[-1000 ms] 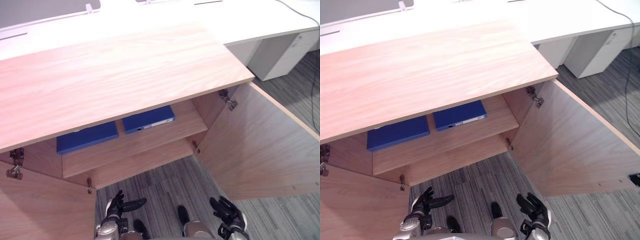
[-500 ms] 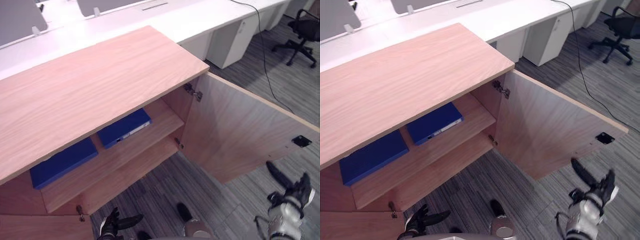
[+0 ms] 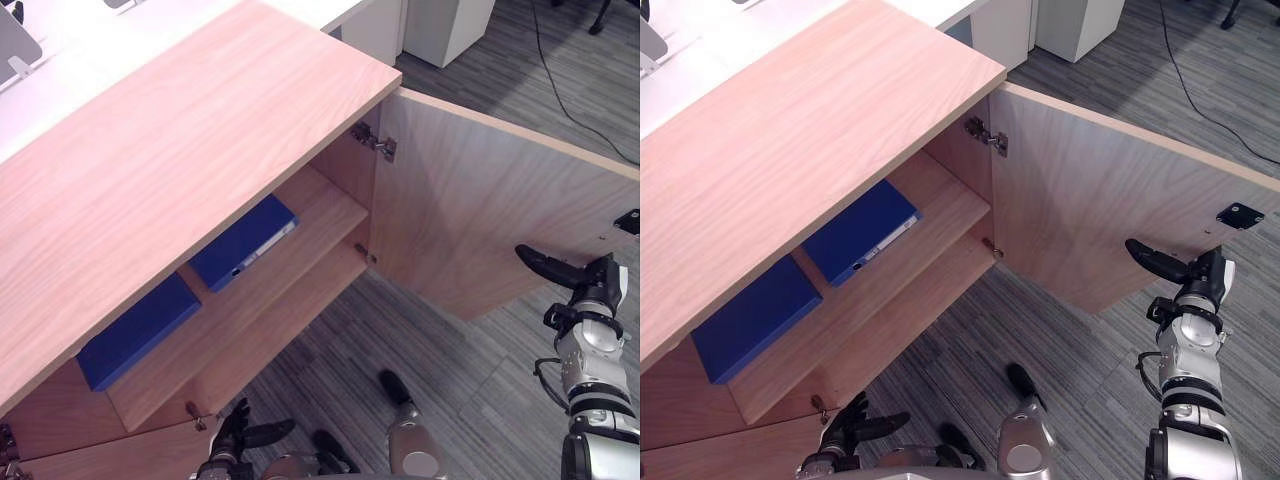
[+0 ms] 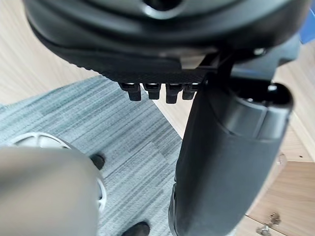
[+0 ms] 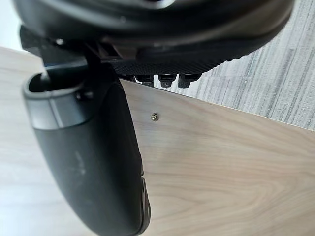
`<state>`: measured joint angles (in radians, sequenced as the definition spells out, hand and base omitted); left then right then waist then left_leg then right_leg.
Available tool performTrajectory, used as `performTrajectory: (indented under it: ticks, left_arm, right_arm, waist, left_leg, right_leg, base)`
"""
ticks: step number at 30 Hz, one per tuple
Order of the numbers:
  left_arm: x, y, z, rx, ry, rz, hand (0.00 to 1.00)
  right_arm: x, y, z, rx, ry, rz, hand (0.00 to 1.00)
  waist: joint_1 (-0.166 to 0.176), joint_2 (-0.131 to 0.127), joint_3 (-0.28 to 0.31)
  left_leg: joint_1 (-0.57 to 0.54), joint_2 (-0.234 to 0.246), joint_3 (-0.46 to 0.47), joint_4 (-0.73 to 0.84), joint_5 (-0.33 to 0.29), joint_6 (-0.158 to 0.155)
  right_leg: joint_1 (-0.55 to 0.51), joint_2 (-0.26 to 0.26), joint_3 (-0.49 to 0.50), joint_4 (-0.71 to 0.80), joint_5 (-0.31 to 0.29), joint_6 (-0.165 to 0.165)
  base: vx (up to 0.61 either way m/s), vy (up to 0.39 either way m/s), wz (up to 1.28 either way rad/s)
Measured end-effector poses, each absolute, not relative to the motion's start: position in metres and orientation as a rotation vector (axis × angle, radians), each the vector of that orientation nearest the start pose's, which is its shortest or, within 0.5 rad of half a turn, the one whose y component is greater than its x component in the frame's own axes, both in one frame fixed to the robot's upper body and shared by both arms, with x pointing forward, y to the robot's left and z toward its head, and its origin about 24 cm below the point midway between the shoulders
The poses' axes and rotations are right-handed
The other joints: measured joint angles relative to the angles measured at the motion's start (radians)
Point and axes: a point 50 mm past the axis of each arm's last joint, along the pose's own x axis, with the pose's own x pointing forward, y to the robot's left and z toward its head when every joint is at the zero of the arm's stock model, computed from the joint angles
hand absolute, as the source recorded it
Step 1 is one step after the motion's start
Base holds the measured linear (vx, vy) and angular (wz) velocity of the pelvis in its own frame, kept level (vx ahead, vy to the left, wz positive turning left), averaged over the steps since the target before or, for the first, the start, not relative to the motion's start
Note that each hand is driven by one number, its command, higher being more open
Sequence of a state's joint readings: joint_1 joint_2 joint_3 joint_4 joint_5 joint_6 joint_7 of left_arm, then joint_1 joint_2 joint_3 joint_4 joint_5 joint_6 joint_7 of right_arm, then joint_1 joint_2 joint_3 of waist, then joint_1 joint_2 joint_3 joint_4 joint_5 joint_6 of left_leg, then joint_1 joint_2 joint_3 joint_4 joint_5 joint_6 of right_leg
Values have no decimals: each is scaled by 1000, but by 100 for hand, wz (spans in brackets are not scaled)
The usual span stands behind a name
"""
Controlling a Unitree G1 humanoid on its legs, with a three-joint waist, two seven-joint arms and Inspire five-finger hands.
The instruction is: Walk over to the cabinet, pick up the folder, carry it to the office cabinet, place the folder inside the office cabinet, then close the office cabinet door
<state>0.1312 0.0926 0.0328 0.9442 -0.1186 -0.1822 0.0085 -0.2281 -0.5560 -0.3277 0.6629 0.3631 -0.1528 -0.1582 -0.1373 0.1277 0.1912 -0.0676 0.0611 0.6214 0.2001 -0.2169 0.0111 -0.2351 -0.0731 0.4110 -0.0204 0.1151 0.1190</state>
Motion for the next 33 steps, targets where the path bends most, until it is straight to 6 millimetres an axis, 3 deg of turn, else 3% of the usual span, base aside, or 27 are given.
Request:
performTrajectory:
  ticks: [2,5,6,9,13,19,22,26,29,33]
  left_arm:
    - [111,195,-147,-29,882,179,100]
    - [110,192,-147,-53,883,201,100]
    - [111,189,-148,-60,883,206,100]
    - [112,187,-148,-44,883,192,100]
    - [114,190,-150,5,913,168,100]
    - [124,202,-149,77,931,111,100]
    - [133,207,-146,128,924,74,100]
    - [135,223,-143,207,929,65,100]
    - [132,229,-142,223,937,80,100]
    - [133,231,-141,193,934,118,100]
  right_arm:
    - [243,-361,46,-74,62,-643,100]
    - [218,-324,35,-10,10,-591,100]
    - [203,-300,27,4,11,-557,100]
    - [176,-257,13,37,56,-477,100]
    - [117,-189,-5,91,236,-216,100]
    - [82,-137,-11,120,401,225,100]
    - [84,-121,-1,94,380,436,100]
    - [122,-92,47,112,78,672,100]
    - [154,-79,68,84,-86,726,100]
    - [194,-76,67,6,-144,656,100]
  waist:
    - [-11,0,2]
    - [-32,-3,4]
    - [-47,-12,10]
    - [-66,-29,21]
    - [-75,-102,26]
    - [-68,-185,14]
    - [-32,-210,8]
    - [10,-267,-16]
    - [53,-295,-35]
    - [82,-293,-34]
  left_leg:
    - [-4,3,-10,2,1,0]
    - [-4,13,-19,6,2,1]
    - [0,21,-21,14,1,0]
    - [16,38,-10,24,-4,-8]
    - [22,89,16,84,-33,-38]
    - [43,119,-2,123,-37,-44]
    - [43,118,-39,135,-37,-43]
    - [23,119,-117,159,-32,-38]
    - [-26,108,-210,175,-24,-32]
    - [-84,89,-304,187,-11,-22]
  right_leg:
    - [1,2,-7,0,0,0]
    - [5,9,-4,-4,4,6]
    - [10,20,-3,-3,4,6]
    - [25,31,10,-3,9,4]
    - [36,68,35,0,22,-6]
    - [77,86,19,7,29,-16]
    - [97,80,-13,13,27,-16]
    - [124,69,-85,23,17,-22]
    - [131,51,-173,26,4,-28]
    - [130,32,-264,32,-10,-41]
  base:
    - [8,-5,7]
    - [13,-5,-4]
    - [24,-8,-6]
    - [5,-15,-19]
    - [-24,-39,-25]
    - [-37,-45,4]
    - [-56,-7,32]
    - [-66,-3,56]
    - [-34,8,84]
    - [-7,24,82]
